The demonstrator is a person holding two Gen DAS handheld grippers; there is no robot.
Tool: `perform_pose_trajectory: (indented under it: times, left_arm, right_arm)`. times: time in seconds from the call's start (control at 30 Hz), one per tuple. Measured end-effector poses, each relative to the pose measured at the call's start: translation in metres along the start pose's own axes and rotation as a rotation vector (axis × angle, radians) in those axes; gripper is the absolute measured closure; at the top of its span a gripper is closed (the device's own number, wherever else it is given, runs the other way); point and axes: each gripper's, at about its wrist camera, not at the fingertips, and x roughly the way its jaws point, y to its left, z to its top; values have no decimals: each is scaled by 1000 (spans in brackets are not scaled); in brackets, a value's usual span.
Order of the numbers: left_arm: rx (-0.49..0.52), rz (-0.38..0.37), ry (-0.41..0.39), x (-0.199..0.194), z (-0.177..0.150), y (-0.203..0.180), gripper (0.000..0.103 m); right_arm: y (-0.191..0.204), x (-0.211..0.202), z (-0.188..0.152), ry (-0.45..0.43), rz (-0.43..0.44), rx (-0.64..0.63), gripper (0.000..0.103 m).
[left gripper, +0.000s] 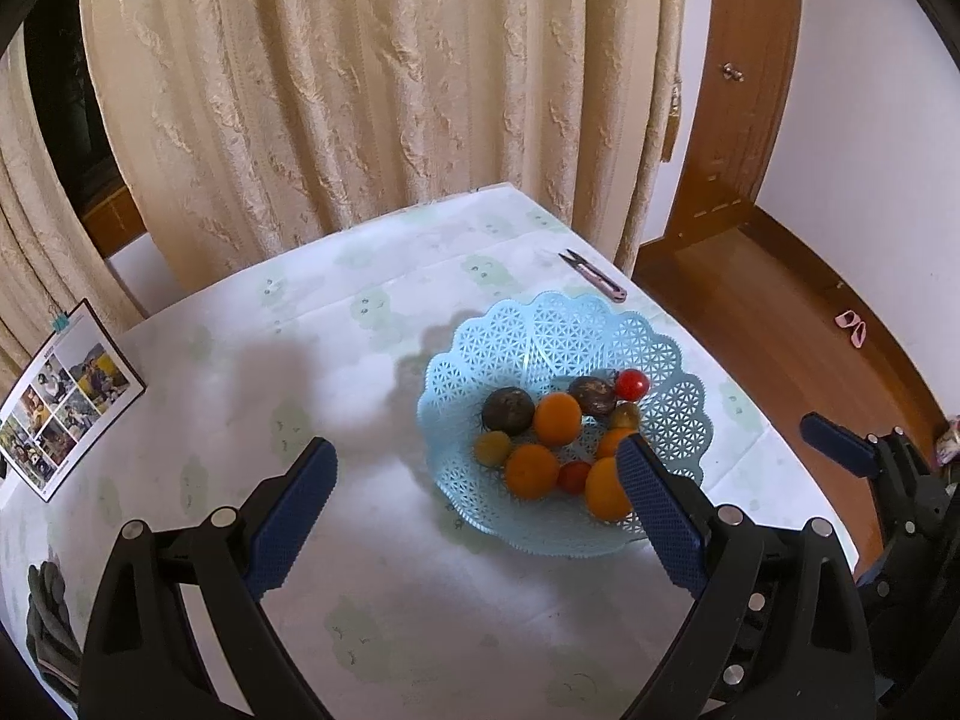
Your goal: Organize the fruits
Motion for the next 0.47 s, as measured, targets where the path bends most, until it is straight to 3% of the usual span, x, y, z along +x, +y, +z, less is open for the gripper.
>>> perform_pose_trajectory:
  times: [0.3, 0.47]
  left_arm:
    - [-3, 36, 26, 1, -5, 8, 10]
    - [-126, 61, 66, 4, -20, 49, 10]
  right_arm:
    - [9, 5, -1, 17, 24, -5, 3]
    - [39, 13, -1, 42, 97, -43, 3]
